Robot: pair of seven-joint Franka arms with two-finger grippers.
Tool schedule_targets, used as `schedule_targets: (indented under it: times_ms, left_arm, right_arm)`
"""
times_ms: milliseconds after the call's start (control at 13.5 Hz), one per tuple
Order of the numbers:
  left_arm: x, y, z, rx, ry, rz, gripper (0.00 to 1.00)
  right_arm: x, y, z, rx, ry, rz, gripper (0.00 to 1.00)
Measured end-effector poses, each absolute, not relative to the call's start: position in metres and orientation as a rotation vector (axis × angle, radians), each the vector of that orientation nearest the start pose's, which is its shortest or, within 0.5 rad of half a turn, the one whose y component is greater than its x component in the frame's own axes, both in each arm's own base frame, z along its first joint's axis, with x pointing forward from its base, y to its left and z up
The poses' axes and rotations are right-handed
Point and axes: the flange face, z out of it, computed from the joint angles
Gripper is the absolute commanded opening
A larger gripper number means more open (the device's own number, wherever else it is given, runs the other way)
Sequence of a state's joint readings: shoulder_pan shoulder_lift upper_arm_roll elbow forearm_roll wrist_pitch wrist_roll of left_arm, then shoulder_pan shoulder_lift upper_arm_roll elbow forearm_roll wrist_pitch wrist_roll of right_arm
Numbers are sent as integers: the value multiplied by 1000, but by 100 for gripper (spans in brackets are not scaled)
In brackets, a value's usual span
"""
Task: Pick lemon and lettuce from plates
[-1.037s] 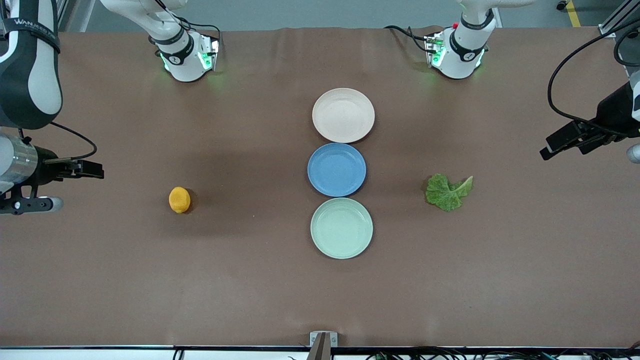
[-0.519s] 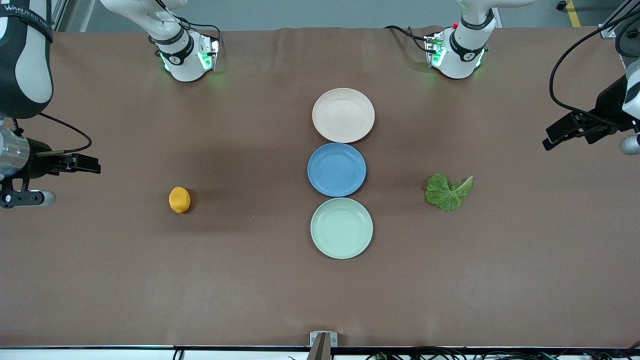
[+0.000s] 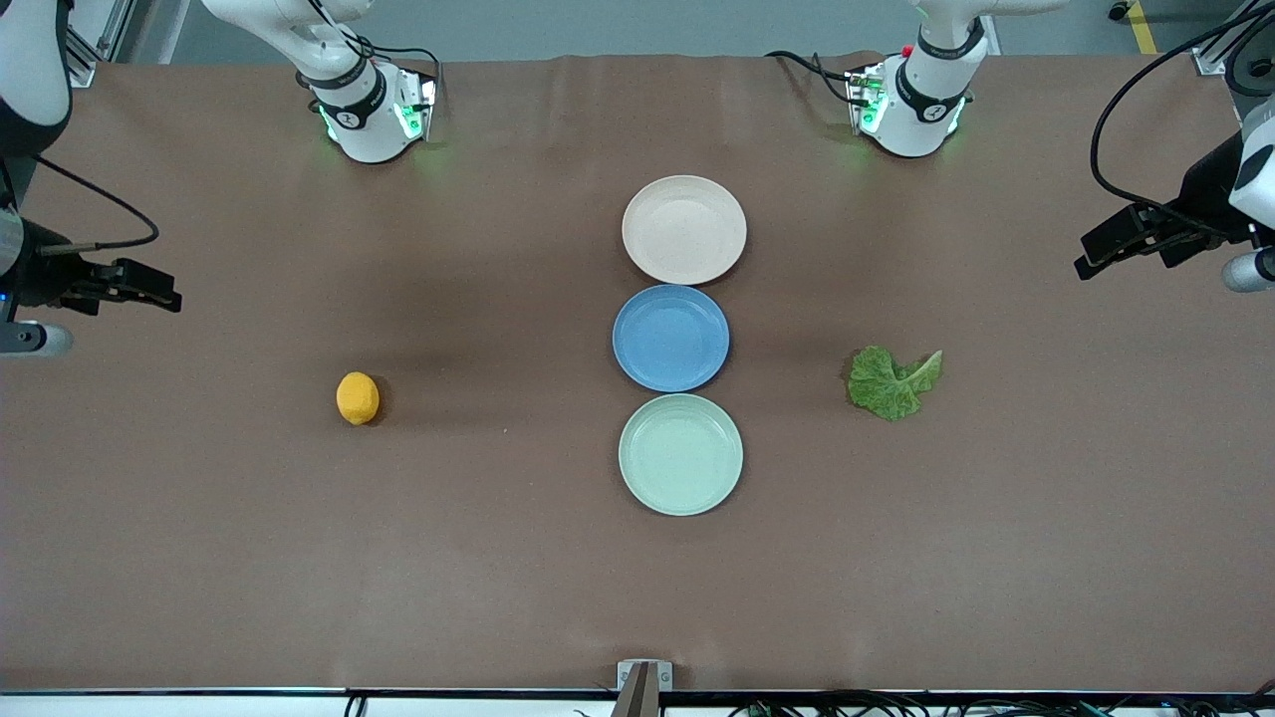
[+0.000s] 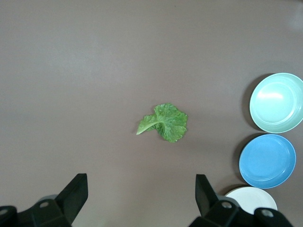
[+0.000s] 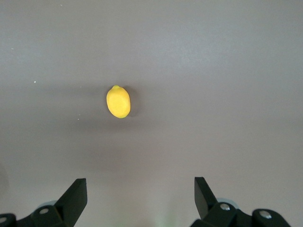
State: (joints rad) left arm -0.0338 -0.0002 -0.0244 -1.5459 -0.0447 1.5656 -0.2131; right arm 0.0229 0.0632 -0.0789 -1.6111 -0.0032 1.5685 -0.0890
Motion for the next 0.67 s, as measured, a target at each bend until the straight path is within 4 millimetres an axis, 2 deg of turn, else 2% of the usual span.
schedule_targets:
  times_ms: [296, 667]
  left_arm:
    - [553, -37, 636, -3179, -246, -21, 100]
    - [553, -36, 635, -3179, -247, -20, 100]
  right_arm:
    - [545, -20, 587, -3136, -86, 108, 100]
    - [533, -16, 601, -3138, -98, 52, 100]
